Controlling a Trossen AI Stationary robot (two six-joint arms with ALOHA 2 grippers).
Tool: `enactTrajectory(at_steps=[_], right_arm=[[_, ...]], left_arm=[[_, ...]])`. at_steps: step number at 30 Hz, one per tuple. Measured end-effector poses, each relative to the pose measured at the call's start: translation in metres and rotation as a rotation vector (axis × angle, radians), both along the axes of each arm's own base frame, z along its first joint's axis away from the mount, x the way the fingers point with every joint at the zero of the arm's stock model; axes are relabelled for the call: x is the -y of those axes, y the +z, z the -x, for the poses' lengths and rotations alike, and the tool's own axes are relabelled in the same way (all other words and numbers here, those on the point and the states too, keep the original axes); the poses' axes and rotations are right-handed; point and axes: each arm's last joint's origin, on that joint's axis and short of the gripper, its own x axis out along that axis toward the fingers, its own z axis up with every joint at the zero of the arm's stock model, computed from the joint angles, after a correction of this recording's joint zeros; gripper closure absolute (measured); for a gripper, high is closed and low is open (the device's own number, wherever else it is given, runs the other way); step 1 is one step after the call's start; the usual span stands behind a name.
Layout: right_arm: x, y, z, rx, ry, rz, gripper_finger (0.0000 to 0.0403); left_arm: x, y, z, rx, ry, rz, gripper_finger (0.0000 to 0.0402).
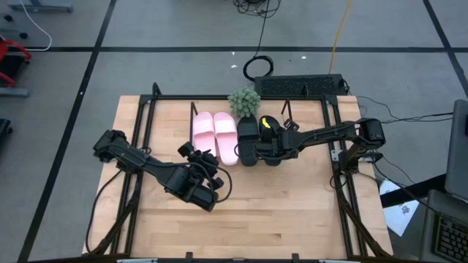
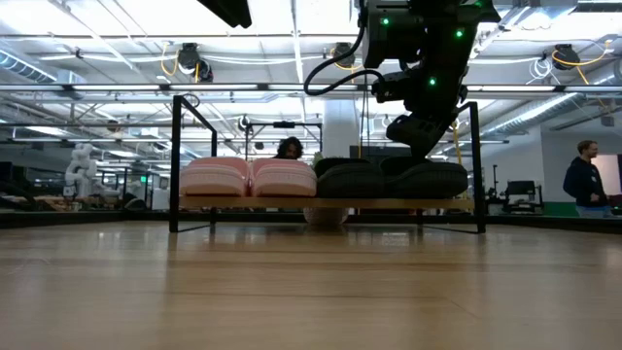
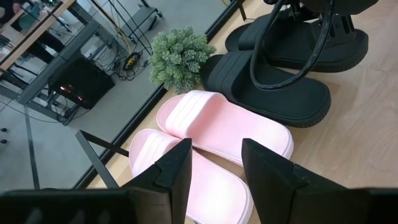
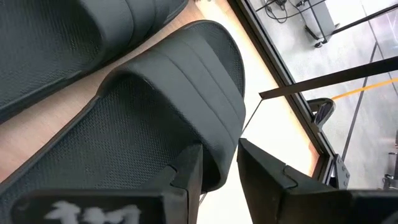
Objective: Pick and place slides into the shelf
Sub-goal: Put the right black slipper on the shelf
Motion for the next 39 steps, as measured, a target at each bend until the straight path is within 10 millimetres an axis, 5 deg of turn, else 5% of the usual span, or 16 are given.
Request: enactTrajectory(at_steps=[26, 39], right_arm=[[-0.006, 0.018, 0.005, 0.099, 0.003, 0.020, 0.0310], [-0.030, 0.024, 0.004, 0.155, 0.091, 0.012, 0.0310]], left_arm=[[0.000, 0.000, 0.000, -0.006, -0.005, -0.004, 0.0256], [0.000, 0.000, 0.000, -0.005, -0.004, -0.003, 0.0256]])
